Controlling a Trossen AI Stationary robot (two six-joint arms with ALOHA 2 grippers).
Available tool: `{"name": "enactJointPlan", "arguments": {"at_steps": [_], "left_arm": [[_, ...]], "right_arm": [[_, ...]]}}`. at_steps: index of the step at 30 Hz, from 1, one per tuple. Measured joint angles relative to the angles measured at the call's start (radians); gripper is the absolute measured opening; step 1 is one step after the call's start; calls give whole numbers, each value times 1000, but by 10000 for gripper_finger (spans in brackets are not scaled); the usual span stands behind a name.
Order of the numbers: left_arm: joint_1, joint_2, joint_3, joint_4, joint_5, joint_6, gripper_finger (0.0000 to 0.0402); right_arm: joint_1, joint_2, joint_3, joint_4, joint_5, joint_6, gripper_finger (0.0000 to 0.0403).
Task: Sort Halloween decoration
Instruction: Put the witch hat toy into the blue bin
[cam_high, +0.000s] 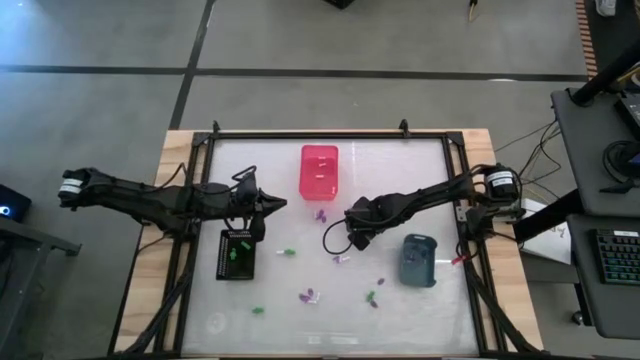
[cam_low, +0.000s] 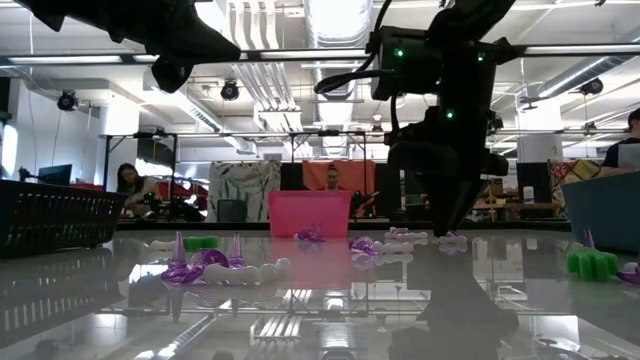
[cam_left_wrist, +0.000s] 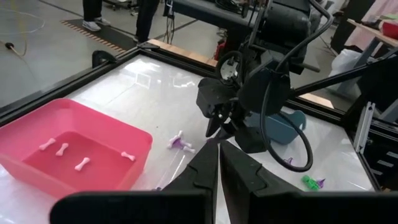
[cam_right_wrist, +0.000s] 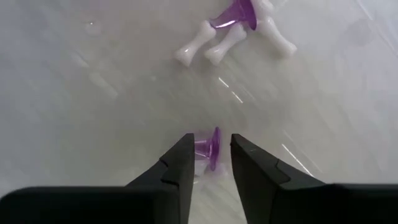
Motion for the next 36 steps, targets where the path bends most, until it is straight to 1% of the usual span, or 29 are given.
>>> {"name": "enactJointPlan", "arguments": {"at_steps": [8, 15, 21, 25, 32, 36], "left_arm": [[0, 0, 0, 0, 0, 0, 0], [0, 0, 0, 0, 0, 0, 0], [0, 3, 0, 0, 0, 0, 0], [0, 3, 0, 0, 0, 0, 0], [0, 34, 0, 8, 0, -9, 0], [-1, 69, 0, 16, 2, -19, 0]], "right_arm": [[0, 0, 0, 25, 3, -7, 41], [0, 0, 0, 48, 3, -15, 12], [0, 0, 0, 52, 8, -32, 9], [0, -12, 0, 59, 30, -39, 9], [6, -90, 15, 66, 57, -71, 9], [37, -154, 31, 63, 46, -106, 9]]}}
